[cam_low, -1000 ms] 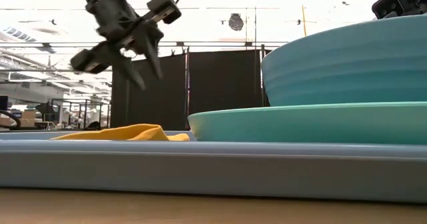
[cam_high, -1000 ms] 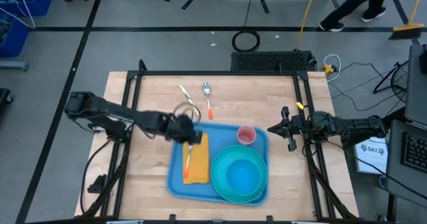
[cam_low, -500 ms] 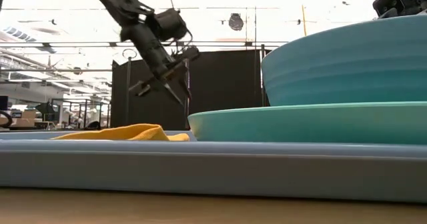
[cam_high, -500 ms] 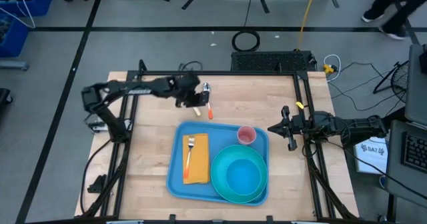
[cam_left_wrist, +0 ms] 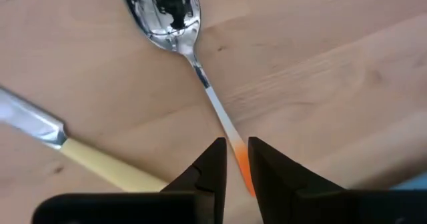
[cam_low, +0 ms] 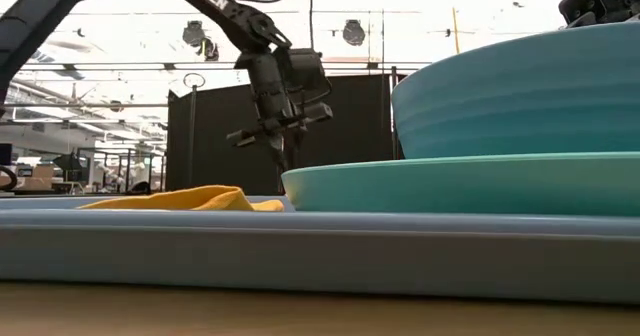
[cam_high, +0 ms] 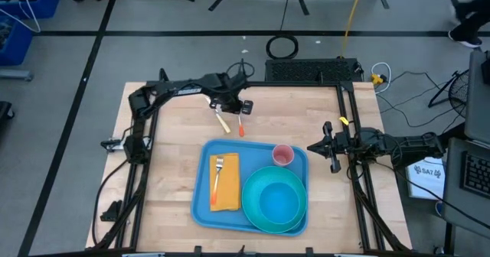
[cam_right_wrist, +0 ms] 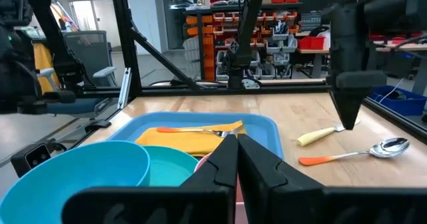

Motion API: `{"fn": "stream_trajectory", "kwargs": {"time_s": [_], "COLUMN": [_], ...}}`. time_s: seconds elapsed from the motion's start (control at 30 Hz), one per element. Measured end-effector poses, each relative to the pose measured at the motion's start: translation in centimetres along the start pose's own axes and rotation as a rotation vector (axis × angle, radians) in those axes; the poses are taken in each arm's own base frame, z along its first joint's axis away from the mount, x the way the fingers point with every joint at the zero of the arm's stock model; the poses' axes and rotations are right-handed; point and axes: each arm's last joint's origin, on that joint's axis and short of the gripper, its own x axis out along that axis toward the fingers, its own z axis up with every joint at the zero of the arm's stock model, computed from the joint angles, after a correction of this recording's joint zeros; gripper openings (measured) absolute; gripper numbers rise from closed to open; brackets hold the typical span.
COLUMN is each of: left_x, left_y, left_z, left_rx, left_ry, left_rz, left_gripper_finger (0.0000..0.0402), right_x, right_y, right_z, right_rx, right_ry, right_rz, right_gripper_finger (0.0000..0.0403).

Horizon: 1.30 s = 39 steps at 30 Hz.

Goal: Set up tray
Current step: Put the orange spoon on top of the yellow napkin to the right of the orange fork

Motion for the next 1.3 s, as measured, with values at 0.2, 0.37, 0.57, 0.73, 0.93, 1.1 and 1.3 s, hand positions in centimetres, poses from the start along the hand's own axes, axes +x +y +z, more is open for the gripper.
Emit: {"fn": "stream_trajectory", "kwargs": {"time_s": [0.2, 0.37, 0.57, 0.73, 0.93, 1.1, 1.3], "left_x": [1.1, 1.1, 1.8, 3.5, 4.8, 4.8, 4.8], "left_y": [-0.1, 0.1, -0.1, -0.9, -0.3, -0.3, -0.3], "left_z": [0.3, 0.5, 1.0, 0.9, 0.5, 0.6, 0.6], "left_rx": [-0.025, -0.039, -0.088, -0.095, -0.107, -0.103, -0.107], "left_ry": [-0.007, -0.062, -0.096, -0.091, -0.025, -0.028, -0.043], "left_rz": [0.02, 0.067, 0.032, -0.014, 0.042, 0.039, 0.05], "left_gripper_finger": [0.0093, 0.0113, 0.0124, 0.0124, 0.0124, 0.0124, 0.0124], "right_x": [0.0, 0.0, 0.0, 0.0, 0.0, 0.0, 0.0], "right_y": [0.0, 0.0, 0.0, 0.0, 0.0, 0.0, 0.0], "right_z": [0.0, 0.1, 0.2, 0.3, 0.3, 0.3, 0.3], "right_rx": [0.001, 0.0, 0.001, 0.003, 0.006, 0.006, 0.006], "right_ry": [0.0, -0.012, -0.024, -0.03, -0.031, -0.031, -0.035], "right_rz": [0.0, 0.001, 0.002, 0.003, 0.005, 0.005, 0.006], "right_gripper_finger": [0.0004, 0.0004, 0.0004, 0.0004, 0.0004, 0.0004, 0.0004]}}
